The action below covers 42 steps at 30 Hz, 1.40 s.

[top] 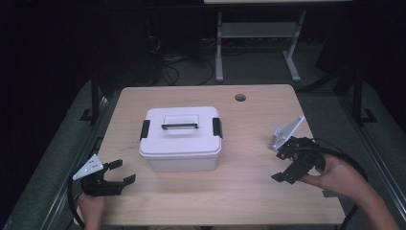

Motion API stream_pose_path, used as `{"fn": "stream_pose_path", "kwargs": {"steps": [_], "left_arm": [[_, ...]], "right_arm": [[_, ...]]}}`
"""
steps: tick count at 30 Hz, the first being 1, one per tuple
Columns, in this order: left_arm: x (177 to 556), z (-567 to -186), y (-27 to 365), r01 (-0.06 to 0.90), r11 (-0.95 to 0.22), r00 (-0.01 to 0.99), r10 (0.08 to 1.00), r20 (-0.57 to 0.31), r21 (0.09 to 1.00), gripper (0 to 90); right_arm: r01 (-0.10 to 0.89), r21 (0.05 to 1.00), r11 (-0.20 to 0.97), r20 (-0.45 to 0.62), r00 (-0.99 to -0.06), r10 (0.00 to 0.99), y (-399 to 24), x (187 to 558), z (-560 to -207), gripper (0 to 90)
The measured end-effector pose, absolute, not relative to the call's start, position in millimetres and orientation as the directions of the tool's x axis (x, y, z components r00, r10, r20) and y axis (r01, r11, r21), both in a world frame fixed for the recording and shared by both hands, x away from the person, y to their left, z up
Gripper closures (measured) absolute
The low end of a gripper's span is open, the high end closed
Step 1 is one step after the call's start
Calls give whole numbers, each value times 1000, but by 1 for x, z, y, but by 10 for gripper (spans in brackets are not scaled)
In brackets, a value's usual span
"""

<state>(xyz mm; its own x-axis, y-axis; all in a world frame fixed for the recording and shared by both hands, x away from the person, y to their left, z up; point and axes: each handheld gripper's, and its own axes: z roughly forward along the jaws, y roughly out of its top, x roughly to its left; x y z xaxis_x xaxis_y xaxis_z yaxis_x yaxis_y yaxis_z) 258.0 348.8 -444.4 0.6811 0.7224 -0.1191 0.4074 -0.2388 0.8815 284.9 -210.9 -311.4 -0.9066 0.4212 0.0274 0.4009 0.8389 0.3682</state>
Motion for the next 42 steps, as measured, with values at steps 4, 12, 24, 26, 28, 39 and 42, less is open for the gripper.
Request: {"fn": "stream_pose_path", "kwargs": {"steps": [4,12,24,26,28,39,42], "left_arm": [[258,-444,349,408,-238,682,722,-121,882,134],[258,-444,350,405,-234,682,721,-121,884,134],[258,-445,350,405,-231,683,720,-124,884,134],[258,-445,351,405,-232,683,720,-124,885,134],[258,-445,350,404,-231,684,719,-125,885,134],[258,-445,351,405,-220,682,719,-133,887,134],[258,-445,351,406,-219,681,720,-134,887,134]], "right_arm": [[393,368,843,33,-911,410,-206,290,-304,272],[364,347,864,30,-925,378,-184,306,-287,275],[318,346,883,31,-944,327,-148,331,-273,282],[302,343,889,28,-950,312,-141,336,-271,282],[296,338,893,27,-952,305,-133,339,-269,289],[243,338,909,17,-967,253,-96,360,-261,282],[226,339,913,4,-971,239,-81,366,-258,260]]}}
